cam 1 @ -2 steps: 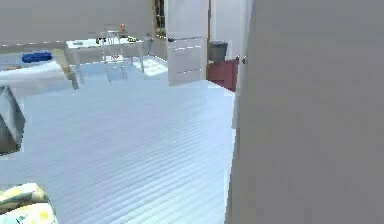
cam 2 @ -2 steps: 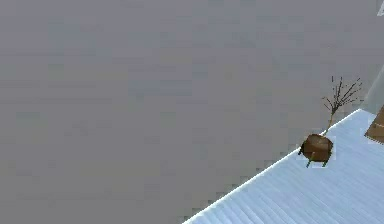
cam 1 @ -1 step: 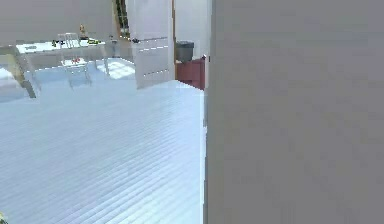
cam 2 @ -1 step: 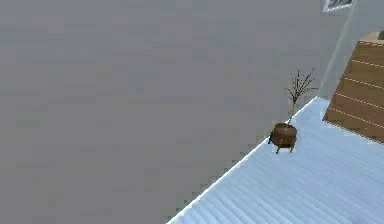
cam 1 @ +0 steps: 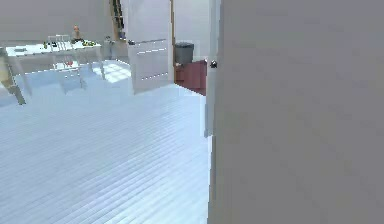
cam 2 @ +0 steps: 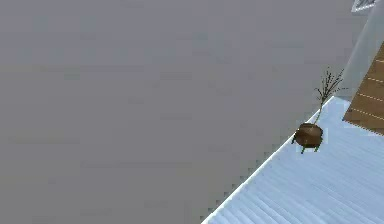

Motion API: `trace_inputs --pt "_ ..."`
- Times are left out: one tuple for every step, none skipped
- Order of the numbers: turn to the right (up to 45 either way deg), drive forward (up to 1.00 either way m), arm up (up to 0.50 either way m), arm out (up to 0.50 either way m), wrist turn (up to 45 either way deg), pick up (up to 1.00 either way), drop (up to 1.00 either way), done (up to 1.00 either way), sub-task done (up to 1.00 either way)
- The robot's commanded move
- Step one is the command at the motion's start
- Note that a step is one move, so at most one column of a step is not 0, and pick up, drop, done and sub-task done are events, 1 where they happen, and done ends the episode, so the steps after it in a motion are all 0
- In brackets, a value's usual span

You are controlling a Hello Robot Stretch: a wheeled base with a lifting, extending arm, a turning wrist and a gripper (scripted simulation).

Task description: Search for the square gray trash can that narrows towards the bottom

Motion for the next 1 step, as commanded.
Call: trace_inputs --pt "-39.0 0.0 0.0 0.0 0.0 0.0 0.0 0.0 0.0"
